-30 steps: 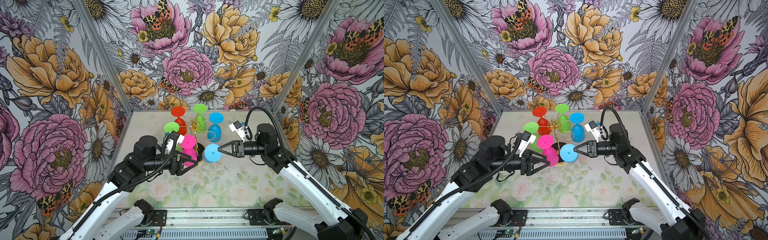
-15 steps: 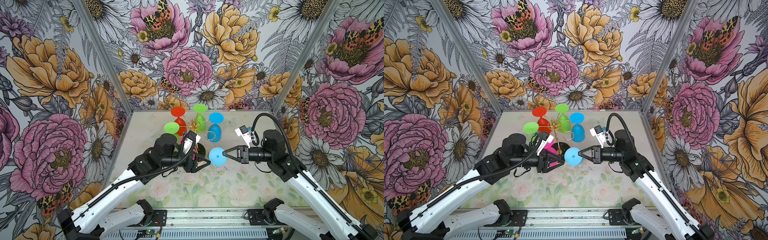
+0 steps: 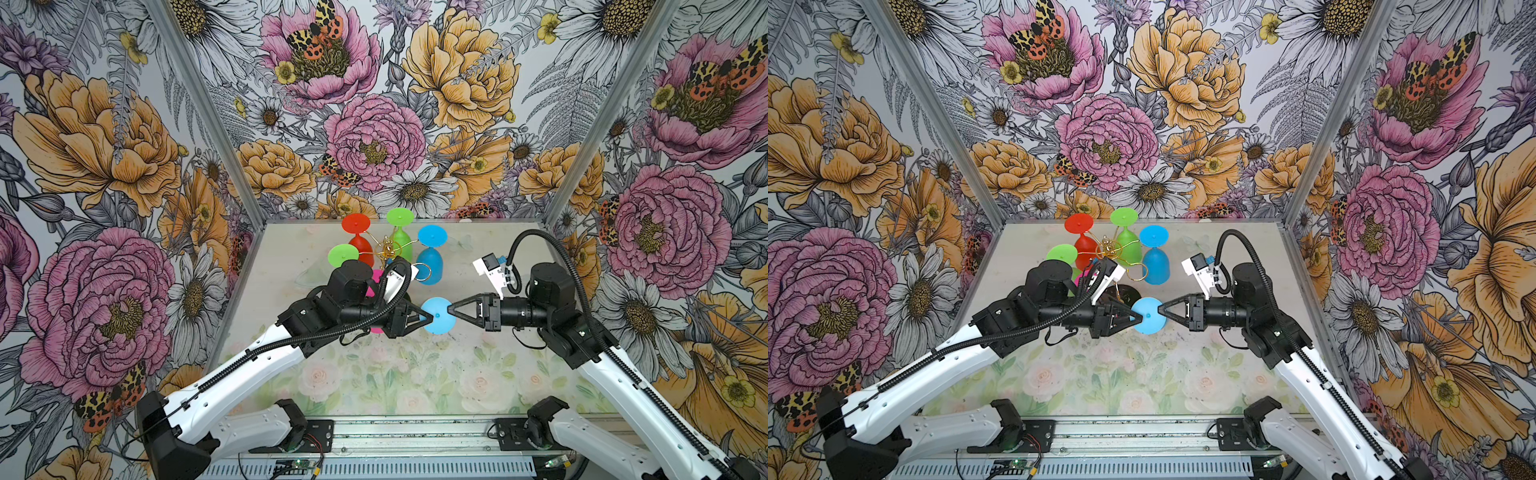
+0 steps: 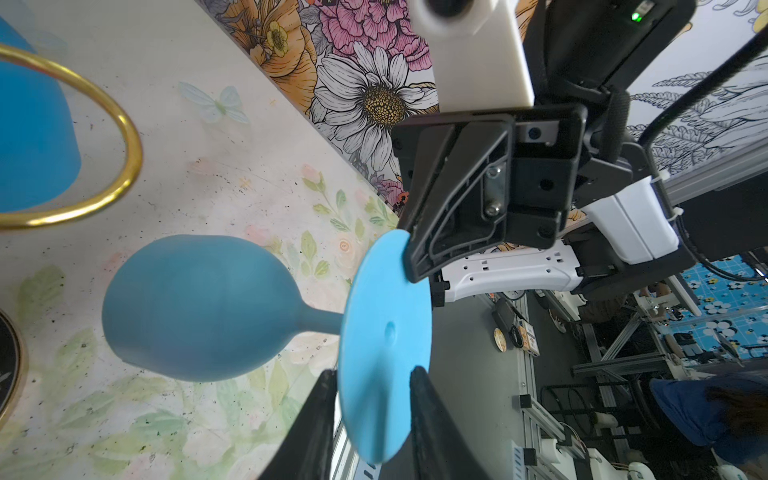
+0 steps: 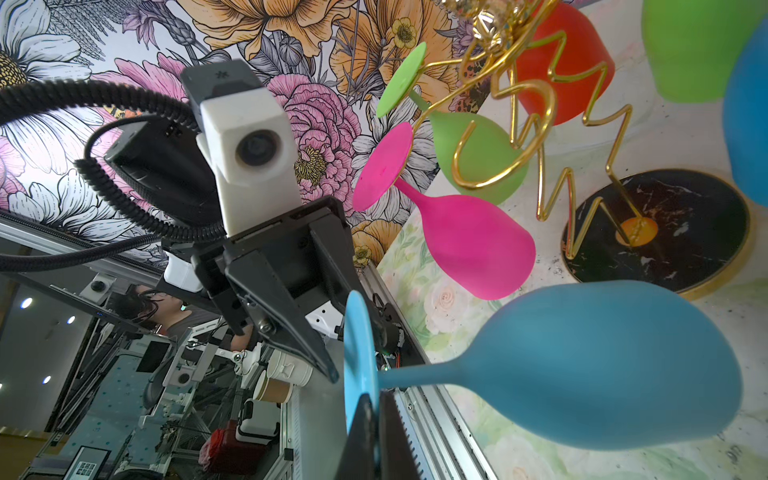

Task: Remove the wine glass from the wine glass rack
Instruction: 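Grasp the light blue glass base with the left gripper beside the right gripper, then open and withdraw the right gripper while the left pulls the glass back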

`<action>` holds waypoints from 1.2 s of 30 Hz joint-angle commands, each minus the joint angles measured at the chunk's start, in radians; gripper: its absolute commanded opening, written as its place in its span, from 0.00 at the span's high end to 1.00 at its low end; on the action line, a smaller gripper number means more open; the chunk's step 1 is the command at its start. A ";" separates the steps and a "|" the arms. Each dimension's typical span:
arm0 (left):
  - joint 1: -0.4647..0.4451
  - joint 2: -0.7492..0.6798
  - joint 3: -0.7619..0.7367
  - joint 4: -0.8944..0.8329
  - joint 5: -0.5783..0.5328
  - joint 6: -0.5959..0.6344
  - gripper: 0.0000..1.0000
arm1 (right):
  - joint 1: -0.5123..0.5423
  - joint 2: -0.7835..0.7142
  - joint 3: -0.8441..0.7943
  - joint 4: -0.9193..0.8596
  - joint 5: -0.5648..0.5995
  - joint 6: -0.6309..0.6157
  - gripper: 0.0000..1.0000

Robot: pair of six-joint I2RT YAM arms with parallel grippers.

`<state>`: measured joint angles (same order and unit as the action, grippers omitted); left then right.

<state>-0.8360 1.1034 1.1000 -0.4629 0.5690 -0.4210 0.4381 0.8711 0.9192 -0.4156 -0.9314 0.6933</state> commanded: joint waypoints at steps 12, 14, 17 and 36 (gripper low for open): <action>-0.031 0.000 0.013 0.036 0.054 0.007 0.97 | -0.014 -0.021 -0.005 0.013 0.022 -0.008 1.00; -0.038 0.001 0.012 0.036 0.061 0.018 1.00 | -0.021 -0.023 -0.010 0.011 0.013 0.004 0.95; -0.047 -0.001 0.007 0.036 0.072 0.027 1.00 | -0.046 -0.040 -0.017 0.008 -0.007 0.024 0.85; -0.164 0.029 -0.020 0.035 -0.014 0.162 1.00 | -0.405 -0.007 -0.018 -0.270 0.091 -0.011 0.42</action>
<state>-0.9642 1.1526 1.0958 -0.4442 0.6193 -0.3397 0.0441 0.8246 0.8692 -0.5186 -0.9520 0.7734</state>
